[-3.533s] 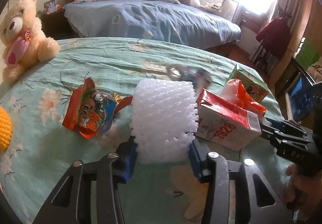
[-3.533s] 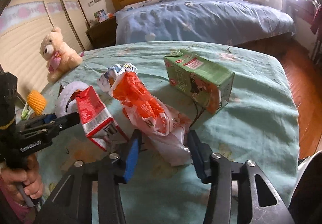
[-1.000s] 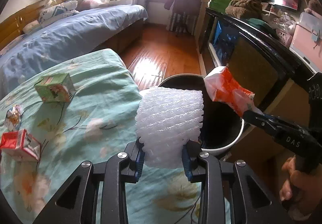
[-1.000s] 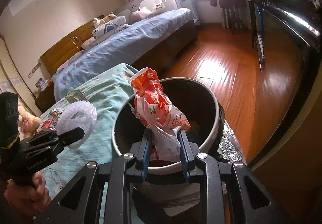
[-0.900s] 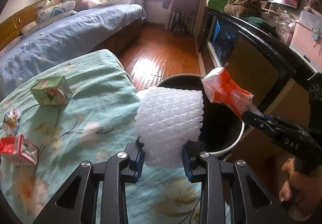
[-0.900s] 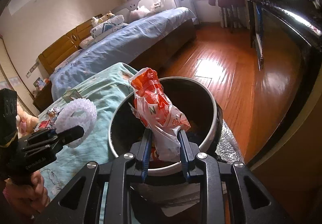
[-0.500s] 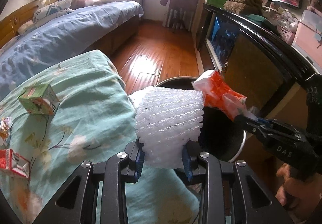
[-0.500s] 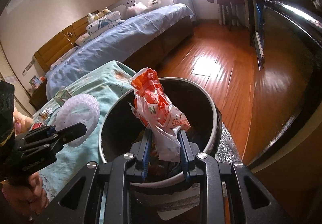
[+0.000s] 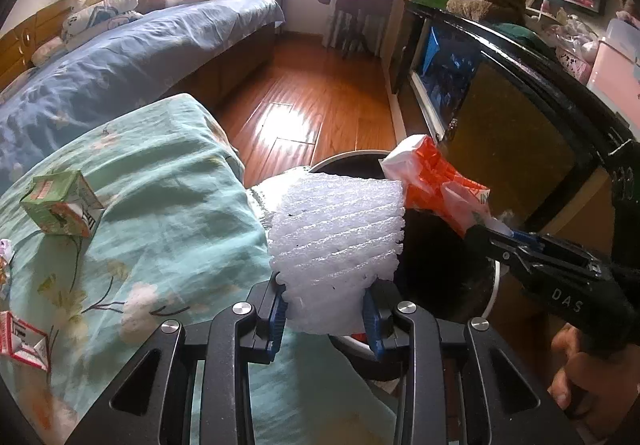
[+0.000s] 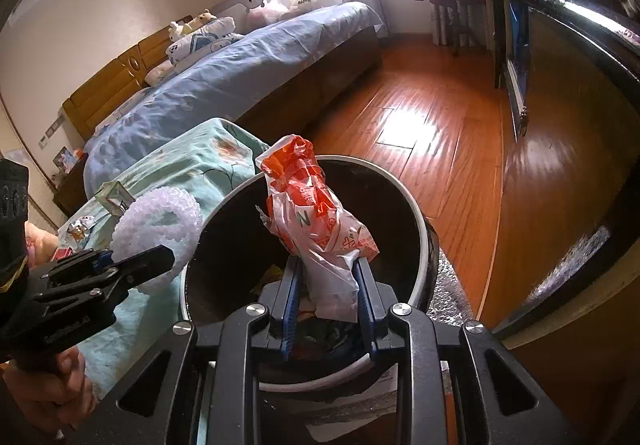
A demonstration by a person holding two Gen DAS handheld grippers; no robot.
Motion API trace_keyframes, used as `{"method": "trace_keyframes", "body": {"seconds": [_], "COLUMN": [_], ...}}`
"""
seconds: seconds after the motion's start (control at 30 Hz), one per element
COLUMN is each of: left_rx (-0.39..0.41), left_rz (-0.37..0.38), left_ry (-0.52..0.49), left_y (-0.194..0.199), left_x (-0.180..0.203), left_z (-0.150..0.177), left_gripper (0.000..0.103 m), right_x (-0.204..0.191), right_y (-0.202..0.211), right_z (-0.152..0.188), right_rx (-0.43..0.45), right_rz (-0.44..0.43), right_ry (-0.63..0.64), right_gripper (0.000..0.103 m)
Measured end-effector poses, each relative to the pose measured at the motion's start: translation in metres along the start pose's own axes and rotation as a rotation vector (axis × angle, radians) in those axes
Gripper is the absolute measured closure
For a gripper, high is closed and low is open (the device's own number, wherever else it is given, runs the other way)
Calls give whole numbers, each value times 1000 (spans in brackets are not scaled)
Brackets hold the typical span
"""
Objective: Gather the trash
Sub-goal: 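Carry both items over the bin and open both tools to drop them, then move both tools back over the remaining trash on the bed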
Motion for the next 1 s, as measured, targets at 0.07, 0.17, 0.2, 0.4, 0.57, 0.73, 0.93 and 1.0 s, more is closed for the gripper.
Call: {"method": "trace_keyframes", "body": {"seconds": [0.07, 0.17, 0.2, 0.4, 0.57, 0.73, 0.93, 1.0], "left_rx": [0, -3, -2, -4, 12, 23, 46, 46], "left_rz": [0, 2, 2, 9, 15, 22, 4, -11], "left_ry": [-1, -2, -3, -9, -6, 7, 57, 84], "left_y": [-3, -6, -7, -11, -4, 10, 43, 53], "left_x": [1, 4, 5, 8, 9, 4, -18, -27], "left_z": [-1, -3, -3, -8, -8, 1, 22, 30], "left_gripper": [72, 71, 71, 61, 47, 45, 43, 43], "right_x": [2, 5, 6, 8, 11, 7, -14, -25], "right_y": [-1, -2, -3, -4, 2, 12, 20, 22], "right_z": [-2, -3, -4, -6, -8, -6, 3, 7], "right_rx": [-1, -1, -2, 1, 24, 52, 47, 44], "right_rz": [4, 7, 5, 8, 5, -19, -69, -94], "right_ry": [1, -2, -4, -10, -37, -53, -55, -47], "right_gripper": [77, 77, 77, 72, 43, 32, 24, 18]}}
Point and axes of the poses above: each gripper's, at about its wrist camera, not at the fingertips, and y roughly against the way its jaws point, x to its right, z to its underside, the point moved 3 cm from there along -y, roughly the way its jaws point, and after that the axes turned 6 degrees about x, right-handed, at the moved point
